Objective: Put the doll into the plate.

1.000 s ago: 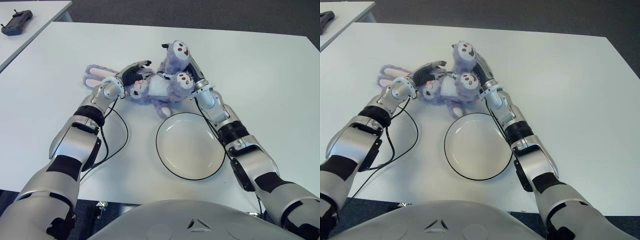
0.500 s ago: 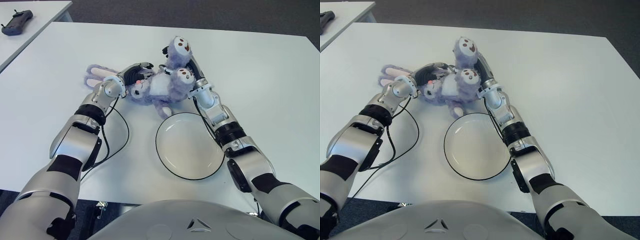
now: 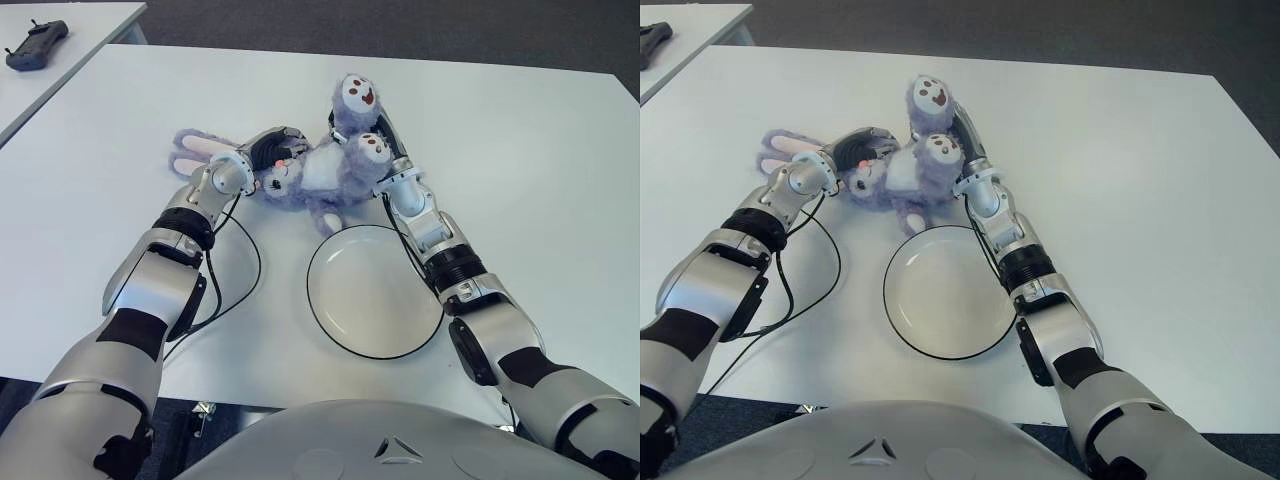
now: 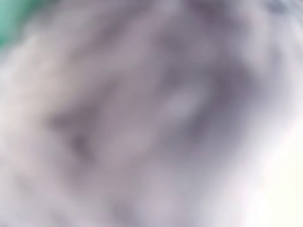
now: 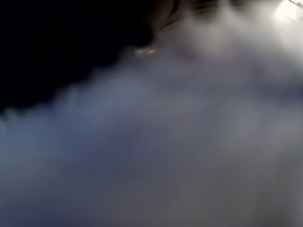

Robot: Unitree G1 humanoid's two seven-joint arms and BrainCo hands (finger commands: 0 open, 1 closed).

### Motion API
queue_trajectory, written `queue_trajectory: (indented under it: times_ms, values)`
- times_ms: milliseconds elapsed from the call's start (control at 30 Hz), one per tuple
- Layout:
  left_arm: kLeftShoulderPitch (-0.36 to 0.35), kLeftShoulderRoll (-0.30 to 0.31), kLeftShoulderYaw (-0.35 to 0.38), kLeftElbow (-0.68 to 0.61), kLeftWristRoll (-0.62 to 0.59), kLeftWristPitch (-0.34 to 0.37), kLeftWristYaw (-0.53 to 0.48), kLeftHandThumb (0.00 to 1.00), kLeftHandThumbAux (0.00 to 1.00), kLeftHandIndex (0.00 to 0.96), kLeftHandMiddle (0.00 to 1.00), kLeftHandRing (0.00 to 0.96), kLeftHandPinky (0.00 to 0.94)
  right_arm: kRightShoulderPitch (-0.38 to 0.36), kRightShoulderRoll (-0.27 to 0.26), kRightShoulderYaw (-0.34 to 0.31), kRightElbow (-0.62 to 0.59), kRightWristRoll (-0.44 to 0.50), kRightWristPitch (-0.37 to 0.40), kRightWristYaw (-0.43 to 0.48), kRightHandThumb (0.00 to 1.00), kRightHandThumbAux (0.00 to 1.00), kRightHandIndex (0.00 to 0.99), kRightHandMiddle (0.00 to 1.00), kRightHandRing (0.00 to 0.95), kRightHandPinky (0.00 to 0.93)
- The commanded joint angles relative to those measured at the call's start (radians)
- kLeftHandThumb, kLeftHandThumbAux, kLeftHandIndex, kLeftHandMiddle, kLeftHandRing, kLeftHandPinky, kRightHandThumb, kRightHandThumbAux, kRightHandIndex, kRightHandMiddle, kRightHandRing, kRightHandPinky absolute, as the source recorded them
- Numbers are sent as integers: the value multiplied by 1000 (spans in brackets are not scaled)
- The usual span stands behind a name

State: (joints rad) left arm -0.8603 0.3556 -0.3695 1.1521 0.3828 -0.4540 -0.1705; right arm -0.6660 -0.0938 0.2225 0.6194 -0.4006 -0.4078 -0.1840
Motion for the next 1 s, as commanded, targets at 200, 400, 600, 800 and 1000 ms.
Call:
queue_trajectory:
  times_ms: [200,400,600,800,1000]
  values:
    - [70,-62,-29,68,35,54,-25,715,676,446,718,730,805,6,25,-7,35,2,34,-34,695,716,438,836,844,817]
    - [67,-61,-31,70,41,51,-13,705,683,446,785,782,784,12,41,-23,21,22,72,-28,698,718,438,863,865,836]
    - [63,-62,-44,65,55,74,-2,724,684,446,825,815,786,23,59,-40,7,42,76,-37,700,719,438,870,876,857]
    - [66,-77,-20,65,30,111,13,743,689,445,843,836,837,22,56,-39,13,34,57,-44,700,720,438,872,878,856]
    - [71,-87,10,67,7,121,21,748,692,444,849,849,853,18,54,-38,23,29,40,-59,700,720,438,870,874,856]
